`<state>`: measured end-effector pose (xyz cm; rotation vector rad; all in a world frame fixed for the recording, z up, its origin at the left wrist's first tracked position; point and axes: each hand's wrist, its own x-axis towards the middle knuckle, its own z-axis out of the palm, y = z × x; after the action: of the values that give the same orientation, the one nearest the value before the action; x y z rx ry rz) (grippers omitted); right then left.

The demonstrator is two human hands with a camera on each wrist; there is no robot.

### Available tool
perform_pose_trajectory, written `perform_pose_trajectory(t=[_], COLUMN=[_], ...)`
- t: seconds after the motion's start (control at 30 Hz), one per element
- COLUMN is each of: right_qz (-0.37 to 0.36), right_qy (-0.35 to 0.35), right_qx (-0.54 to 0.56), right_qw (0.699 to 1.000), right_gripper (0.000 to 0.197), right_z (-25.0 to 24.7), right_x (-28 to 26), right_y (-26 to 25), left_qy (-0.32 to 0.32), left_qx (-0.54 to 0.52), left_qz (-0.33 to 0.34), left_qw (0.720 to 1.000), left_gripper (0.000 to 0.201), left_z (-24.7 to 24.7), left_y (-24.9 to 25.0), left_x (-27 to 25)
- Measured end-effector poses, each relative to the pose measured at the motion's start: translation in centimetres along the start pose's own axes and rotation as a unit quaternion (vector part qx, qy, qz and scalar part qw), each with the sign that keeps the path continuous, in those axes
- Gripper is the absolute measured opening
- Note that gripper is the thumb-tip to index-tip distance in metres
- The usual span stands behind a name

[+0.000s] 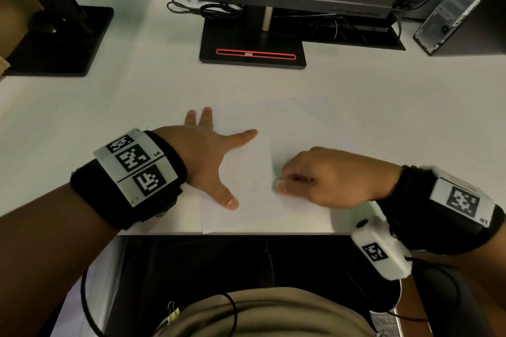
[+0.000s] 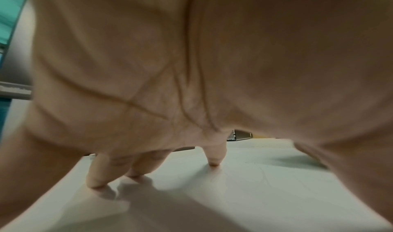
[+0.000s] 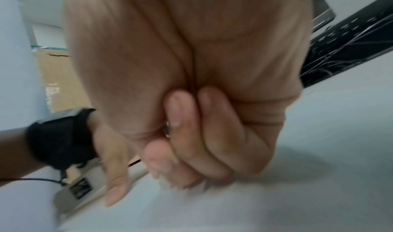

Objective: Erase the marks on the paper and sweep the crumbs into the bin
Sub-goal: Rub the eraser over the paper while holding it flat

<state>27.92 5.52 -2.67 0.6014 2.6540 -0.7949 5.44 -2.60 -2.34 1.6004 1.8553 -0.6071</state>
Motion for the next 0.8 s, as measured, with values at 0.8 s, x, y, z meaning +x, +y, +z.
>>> perform_pose_trajectory(t=[0.8], right_qz=[-0.002], right_qy=[0.021], right_qx=[0.011], right_qw=[1.000], right_gripper=[0.045], right_z=[2.1], right_x=[-0.1], right_y=[-2.6], left_qy=[0.006], left_qx=[0.000], left_qz=[-0.005], left_qw=[1.000], left_gripper=[0.135], left_z=[0.0], left_y=[0.2], left_x=[-0.1])
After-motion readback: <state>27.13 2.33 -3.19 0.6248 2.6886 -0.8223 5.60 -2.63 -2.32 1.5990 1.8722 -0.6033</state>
